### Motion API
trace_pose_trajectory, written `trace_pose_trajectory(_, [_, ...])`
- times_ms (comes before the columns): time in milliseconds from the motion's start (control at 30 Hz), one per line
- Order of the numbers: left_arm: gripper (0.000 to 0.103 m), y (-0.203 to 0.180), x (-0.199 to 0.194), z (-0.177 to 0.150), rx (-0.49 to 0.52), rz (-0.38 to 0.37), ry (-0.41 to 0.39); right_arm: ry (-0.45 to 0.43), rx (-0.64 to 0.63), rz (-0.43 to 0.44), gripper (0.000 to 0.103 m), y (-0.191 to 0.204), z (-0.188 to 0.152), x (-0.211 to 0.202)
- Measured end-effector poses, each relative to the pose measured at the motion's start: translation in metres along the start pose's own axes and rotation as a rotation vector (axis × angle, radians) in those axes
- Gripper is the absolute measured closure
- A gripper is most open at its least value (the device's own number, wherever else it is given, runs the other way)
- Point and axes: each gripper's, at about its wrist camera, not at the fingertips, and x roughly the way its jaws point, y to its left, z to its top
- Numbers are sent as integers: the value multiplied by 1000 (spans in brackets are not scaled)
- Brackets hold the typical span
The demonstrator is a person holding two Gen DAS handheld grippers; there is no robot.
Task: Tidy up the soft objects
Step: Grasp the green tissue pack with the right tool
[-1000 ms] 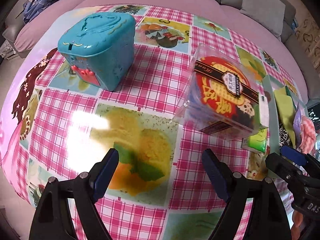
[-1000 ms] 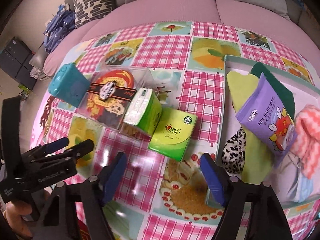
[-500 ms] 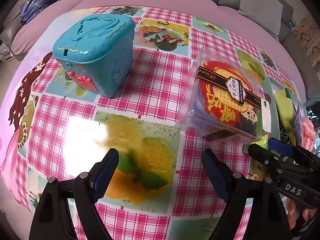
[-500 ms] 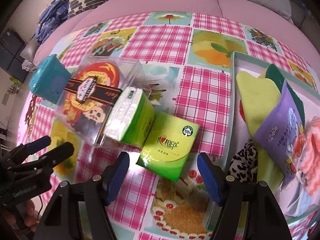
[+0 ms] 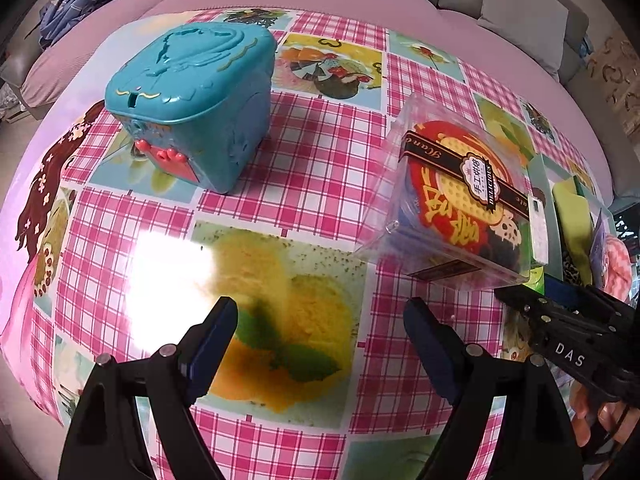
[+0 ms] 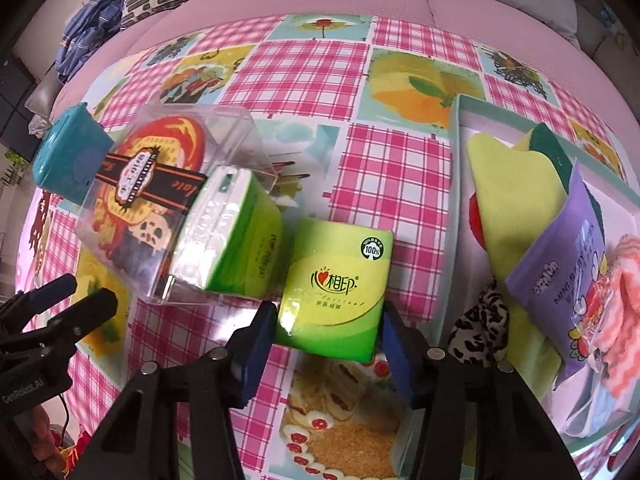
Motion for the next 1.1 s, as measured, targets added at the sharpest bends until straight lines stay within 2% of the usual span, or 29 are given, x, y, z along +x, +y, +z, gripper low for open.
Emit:
trace_pose_trajectory(233, [18, -5, -8, 0, 13, 0, -13, -9, 18, 25, 50, -4, -5, -6])
trace_pose_trajectory(633, [18, -29, -43, 2, 65, -37, -76, -121, 31, 74, 50, -23, -31, -65])
trace_pose_trajectory(1000, [18, -98, -57, 7, 243, -80, -116, -184, 42, 63, 50, -48, -47, -104])
trace_pose_trajectory(1067, [21, -108, -55, 8, 275, -81, -121, -197, 48, 61, 50, -54, -50, -110])
trace_pose_trajectory(1100, [27, -113, -52, 8, 289, -80, -119, -202, 50, 61, 50, -57, -51, -112])
